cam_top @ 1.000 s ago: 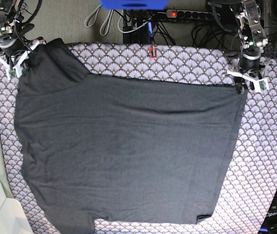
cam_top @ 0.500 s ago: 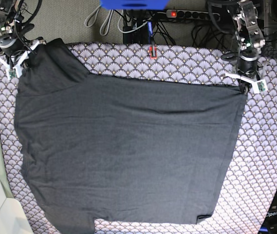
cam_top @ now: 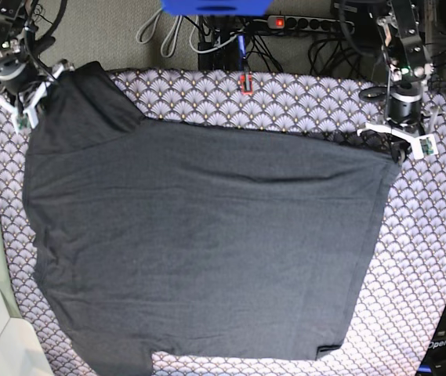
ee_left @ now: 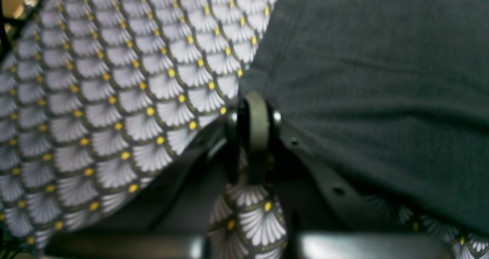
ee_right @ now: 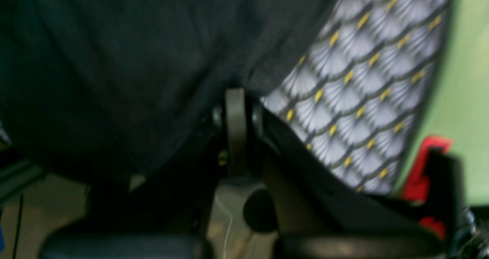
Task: Fold the T-shirt properly
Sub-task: 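Lift the held corners and pull them toward the hem, folding the shirt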
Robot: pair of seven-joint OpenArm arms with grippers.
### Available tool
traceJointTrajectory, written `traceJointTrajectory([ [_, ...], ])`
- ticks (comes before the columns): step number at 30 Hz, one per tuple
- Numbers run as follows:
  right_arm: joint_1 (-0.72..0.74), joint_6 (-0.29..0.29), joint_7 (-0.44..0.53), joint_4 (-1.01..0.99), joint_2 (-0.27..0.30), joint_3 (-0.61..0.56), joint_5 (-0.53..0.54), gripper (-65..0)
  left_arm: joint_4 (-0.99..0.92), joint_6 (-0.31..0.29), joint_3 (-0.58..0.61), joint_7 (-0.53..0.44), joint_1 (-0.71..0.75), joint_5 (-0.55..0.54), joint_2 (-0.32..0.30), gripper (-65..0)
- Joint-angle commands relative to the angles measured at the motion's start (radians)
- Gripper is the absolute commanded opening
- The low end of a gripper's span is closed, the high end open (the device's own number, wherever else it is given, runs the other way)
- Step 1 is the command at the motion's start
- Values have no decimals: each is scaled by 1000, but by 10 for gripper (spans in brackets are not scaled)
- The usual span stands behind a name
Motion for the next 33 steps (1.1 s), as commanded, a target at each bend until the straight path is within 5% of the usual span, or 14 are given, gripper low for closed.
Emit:
traceJointTrajectory([
  [1, 5, 3, 20, 31, 9, 6, 12, -650, 33, 1, -4, 13, -8, -3, -10, -646],
  [9, 83, 3, -25, 67, 21, 4, 11, -650, 53, 0, -6, 217, -107, -1, -16, -646],
  [20, 275, 3, -140, 59, 80, -2, 11, -650, 41, 0, -2, 221, -211, 0, -18, -646],
  [33, 468, 3, -146, -130, 130, -45, 11, -650, -39, 3, -2, 221, -375, 0, -16, -646],
])
